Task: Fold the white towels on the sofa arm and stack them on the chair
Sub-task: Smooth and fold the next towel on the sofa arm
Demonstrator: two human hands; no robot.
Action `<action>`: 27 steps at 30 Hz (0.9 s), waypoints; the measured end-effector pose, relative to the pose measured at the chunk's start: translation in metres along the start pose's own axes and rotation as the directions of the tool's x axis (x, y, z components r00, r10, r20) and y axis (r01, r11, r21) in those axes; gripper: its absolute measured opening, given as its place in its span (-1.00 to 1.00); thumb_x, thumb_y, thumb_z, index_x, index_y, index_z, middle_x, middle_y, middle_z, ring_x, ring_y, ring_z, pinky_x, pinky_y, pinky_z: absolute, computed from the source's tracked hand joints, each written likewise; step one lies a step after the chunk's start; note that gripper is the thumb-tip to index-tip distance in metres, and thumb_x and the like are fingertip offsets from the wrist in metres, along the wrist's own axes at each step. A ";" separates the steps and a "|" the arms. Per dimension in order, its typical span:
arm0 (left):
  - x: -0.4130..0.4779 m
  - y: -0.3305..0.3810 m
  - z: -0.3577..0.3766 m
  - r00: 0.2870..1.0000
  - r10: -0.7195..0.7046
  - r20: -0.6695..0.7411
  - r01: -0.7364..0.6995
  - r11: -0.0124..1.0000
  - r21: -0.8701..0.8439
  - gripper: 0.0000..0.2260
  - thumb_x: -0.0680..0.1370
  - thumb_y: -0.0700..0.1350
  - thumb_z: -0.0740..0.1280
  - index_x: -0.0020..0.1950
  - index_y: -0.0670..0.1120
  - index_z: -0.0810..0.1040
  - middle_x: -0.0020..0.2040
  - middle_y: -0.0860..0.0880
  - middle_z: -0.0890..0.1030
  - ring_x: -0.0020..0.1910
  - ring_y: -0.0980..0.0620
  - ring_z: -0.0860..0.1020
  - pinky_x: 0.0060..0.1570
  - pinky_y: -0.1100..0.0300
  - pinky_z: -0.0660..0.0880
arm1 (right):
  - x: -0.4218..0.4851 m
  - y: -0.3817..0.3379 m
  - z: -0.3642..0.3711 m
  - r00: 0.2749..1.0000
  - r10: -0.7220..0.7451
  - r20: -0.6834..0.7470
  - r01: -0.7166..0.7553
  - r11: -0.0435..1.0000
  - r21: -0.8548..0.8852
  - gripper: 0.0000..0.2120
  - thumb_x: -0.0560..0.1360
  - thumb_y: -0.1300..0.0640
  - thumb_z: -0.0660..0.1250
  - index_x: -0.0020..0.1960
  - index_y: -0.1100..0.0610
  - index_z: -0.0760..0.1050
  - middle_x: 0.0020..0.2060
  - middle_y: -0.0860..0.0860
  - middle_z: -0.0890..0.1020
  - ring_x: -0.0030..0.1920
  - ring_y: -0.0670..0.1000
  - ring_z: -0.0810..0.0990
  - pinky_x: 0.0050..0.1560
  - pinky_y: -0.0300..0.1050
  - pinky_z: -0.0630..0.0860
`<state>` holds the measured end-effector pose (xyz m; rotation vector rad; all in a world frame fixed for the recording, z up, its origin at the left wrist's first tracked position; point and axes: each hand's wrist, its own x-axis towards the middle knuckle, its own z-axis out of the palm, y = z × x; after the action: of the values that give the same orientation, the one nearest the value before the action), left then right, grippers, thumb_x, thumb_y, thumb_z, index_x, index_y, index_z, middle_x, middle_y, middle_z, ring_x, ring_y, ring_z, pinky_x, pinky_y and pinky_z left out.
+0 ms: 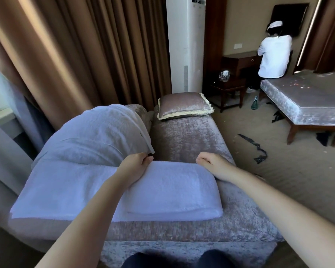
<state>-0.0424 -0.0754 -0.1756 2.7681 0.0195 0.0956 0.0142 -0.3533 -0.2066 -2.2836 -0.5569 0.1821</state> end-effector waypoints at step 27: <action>-0.103 -0.043 0.014 0.885 0.238 -0.401 -0.189 0.969 0.158 -0.58 0.56 -0.03 0.12 0.28 -0.21 0.54 0.26 -0.20 0.58 0.22 -0.24 0.55 0.23 -0.18 0.45 | -0.069 -0.083 0.071 0.972 -0.108 -0.208 -0.042 0.792 -0.609 0.19 0.19 -0.44 -0.73 0.54 0.02 0.13 0.55 -0.09 0.14 0.56 -0.05 -0.02 0.50 0.10 -0.20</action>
<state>-0.1444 -0.0430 -0.2106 2.7969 -0.1753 0.7685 -0.0961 -0.2868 -0.1997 -2.8666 -0.5892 -0.3386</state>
